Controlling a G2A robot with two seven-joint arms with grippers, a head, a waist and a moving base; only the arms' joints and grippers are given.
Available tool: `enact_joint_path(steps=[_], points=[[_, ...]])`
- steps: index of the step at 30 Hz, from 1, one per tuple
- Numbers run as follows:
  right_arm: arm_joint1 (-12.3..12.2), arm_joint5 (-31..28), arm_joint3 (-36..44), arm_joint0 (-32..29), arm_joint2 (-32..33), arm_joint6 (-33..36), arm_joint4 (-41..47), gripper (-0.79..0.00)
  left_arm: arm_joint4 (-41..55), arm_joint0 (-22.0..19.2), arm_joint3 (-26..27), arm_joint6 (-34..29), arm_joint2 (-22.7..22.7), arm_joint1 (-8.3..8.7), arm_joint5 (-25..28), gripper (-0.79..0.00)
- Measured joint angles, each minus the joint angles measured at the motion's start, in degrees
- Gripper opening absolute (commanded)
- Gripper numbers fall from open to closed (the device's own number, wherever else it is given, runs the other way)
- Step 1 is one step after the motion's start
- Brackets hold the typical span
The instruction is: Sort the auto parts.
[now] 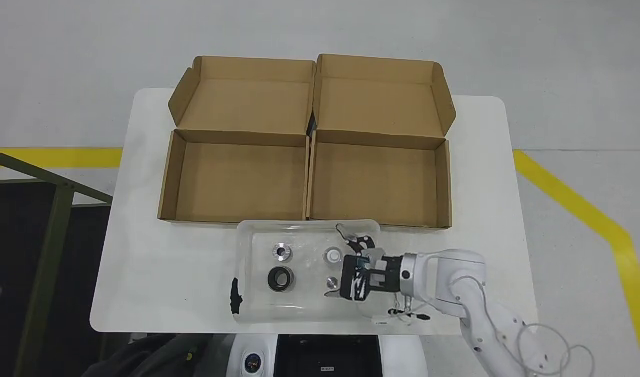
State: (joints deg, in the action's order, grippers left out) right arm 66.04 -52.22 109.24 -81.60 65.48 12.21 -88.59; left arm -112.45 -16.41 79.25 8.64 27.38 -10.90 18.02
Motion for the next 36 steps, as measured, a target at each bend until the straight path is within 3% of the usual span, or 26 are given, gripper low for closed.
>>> enact_joint_path(steps=[3, 6, 12, 15, 16, 19, 36], points=[[-0.11, 0.20, -0.08, 0.34, -0.29, 0.83, -0.02, -0.126, 0.00, 0.00, 0.00, 0.00, 0.00, 0.00, 0.00, 0.000], [-0.21, 0.60, -0.13, 0.58, -0.60, 1.65, -0.35, -0.148, 0.00, 0.00, 0.00, 0.00, 0.00, 0.00, 0.00, 0.000], [-0.38, 1.77, -0.36, 1.01, -1.32, 2.38, -1.38, -0.394, 0.00, 0.00, 0.00, 0.00, 0.00, 0.00, 0.00, 0.000], [-0.46, 2.28, -0.50, 1.33, -1.70, 2.45, -1.84, -0.453, 0.00, 0.00, 0.00, 0.00, 0.00, 0.00, 0.00, 0.000], [-0.47, 2.41, -0.56, 1.42, -1.80, 2.42, -1.90, -0.493, 0.00, 0.00, 0.00, 0.00, 0.00, 0.00, 0.00, 0.000], [-0.54, 2.78, -0.81, 1.65, -2.08, 2.29, -1.90, -0.785, 0.00, 0.00, 0.00, 0.00, 0.00, 0.00, 0.00, 0.000], [-1.42, -0.63, 2.55, 1.85, -0.83, -3.65, 3.92, -0.785, 0.00, 0.00, 0.00, 0.00, 0.00, 0.00, 0.00, 0.000]])
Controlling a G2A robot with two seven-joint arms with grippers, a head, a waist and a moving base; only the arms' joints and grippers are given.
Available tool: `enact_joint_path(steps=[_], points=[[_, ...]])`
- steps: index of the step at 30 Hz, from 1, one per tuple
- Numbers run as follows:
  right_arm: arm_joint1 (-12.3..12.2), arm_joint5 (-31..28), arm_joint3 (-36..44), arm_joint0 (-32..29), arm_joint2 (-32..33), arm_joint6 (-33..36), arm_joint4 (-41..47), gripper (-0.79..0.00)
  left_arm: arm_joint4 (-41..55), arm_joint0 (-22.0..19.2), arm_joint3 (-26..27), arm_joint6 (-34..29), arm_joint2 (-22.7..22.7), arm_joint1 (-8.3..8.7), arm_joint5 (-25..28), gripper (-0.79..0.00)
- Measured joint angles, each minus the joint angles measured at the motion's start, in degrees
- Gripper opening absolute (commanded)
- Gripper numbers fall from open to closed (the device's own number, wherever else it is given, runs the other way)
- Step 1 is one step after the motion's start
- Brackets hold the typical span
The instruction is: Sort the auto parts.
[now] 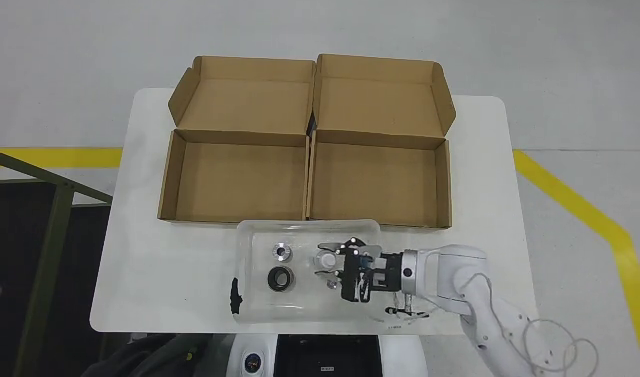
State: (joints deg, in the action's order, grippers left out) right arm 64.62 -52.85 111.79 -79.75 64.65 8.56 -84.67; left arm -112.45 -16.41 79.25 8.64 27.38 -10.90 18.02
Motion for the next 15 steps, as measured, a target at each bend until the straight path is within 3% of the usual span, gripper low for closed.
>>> enact_joint_path(steps=[15], points=[[-0.72, -1.95, 1.52, 0.73, 2.72, -13.32, 5.59, -0.785, 0.00, 0.00, 0.00, 0.00, 0.00, 0.00, 0.00, 0.000]])
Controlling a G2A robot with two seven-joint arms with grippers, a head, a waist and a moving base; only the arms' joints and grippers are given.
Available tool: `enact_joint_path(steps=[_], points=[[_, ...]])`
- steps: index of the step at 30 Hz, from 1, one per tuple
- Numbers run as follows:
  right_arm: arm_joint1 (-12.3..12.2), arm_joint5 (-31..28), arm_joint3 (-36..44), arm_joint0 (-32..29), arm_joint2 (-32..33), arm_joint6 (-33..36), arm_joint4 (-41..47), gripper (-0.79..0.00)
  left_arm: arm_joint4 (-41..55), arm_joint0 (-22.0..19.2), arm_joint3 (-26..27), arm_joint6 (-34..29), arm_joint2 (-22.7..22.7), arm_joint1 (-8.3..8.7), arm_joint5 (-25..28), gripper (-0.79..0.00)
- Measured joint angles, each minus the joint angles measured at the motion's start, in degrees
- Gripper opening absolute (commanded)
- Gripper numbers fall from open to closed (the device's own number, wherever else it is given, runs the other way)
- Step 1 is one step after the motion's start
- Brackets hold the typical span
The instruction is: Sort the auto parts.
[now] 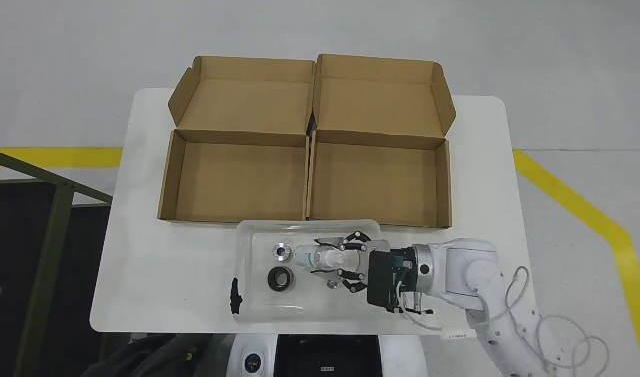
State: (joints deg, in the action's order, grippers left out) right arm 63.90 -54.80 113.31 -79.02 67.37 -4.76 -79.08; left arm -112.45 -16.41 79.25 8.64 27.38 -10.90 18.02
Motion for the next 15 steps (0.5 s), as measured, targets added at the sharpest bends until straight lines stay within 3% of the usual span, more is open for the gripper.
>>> enact_joint_path(steps=[15], points=[[-0.76, 2.11, -0.19, 1.16, 6.96, -4.71, 7.74, -0.785, 0.00, 0.00, 0.00, 0.00, 0.00, 0.00, 0.00, 0.000]])
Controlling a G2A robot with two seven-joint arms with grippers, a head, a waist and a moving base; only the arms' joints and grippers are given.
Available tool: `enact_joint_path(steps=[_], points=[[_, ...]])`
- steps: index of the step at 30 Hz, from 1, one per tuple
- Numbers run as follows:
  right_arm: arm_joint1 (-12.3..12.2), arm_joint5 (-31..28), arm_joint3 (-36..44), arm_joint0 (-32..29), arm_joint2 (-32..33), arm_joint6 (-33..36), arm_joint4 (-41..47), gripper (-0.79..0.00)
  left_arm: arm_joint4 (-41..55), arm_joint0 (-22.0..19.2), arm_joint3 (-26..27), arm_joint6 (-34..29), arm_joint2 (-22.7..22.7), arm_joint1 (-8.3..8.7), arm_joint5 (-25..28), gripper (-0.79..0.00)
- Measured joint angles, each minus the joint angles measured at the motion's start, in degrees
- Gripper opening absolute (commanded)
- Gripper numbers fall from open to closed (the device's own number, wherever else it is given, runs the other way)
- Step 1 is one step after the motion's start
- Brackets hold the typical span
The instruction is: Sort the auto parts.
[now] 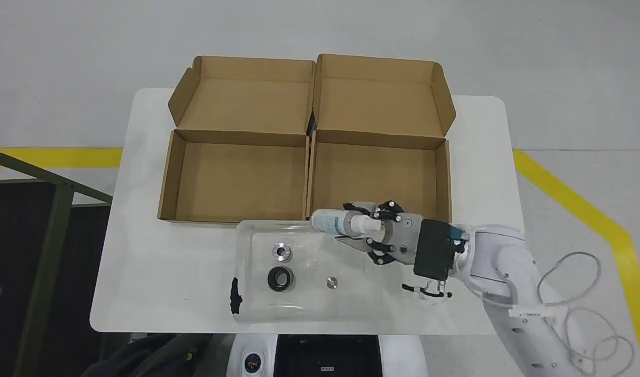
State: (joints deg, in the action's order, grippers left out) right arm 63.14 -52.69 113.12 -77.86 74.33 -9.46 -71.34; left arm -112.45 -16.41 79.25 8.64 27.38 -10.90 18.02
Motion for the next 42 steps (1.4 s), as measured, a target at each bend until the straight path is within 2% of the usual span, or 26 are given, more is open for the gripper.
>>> enact_joint_path(steps=[7, 14, 29, 42], points=[[-0.24, 1.84, -1.66, 0.06, 3.18, -0.18, 5.64, -0.785, 0.00, 0.00, 0.00, 0.00, 0.00, 0.00, 0.00, 0.000], [-0.24, 3.67, -3.48, 1.12, 3.56, 1.86, 10.46, -0.785, 0.00, 0.00, 0.00, 0.00, 0.00, 0.00, 0.00, 0.000], [0.55, 8.90, -9.32, 8.10, -1.31, 7.86, 10.91, -0.785, 0.00, 0.00, 0.00, 0.00, 0.00, 0.00, 0.00, 0.000], [1.66, 11.82, -17.67, 16.97, -7.38, 15.73, 8.87, -0.785, 0.00, 0.00, 0.00, 0.00, 0.00, 0.00, 0.00, 0.000]])
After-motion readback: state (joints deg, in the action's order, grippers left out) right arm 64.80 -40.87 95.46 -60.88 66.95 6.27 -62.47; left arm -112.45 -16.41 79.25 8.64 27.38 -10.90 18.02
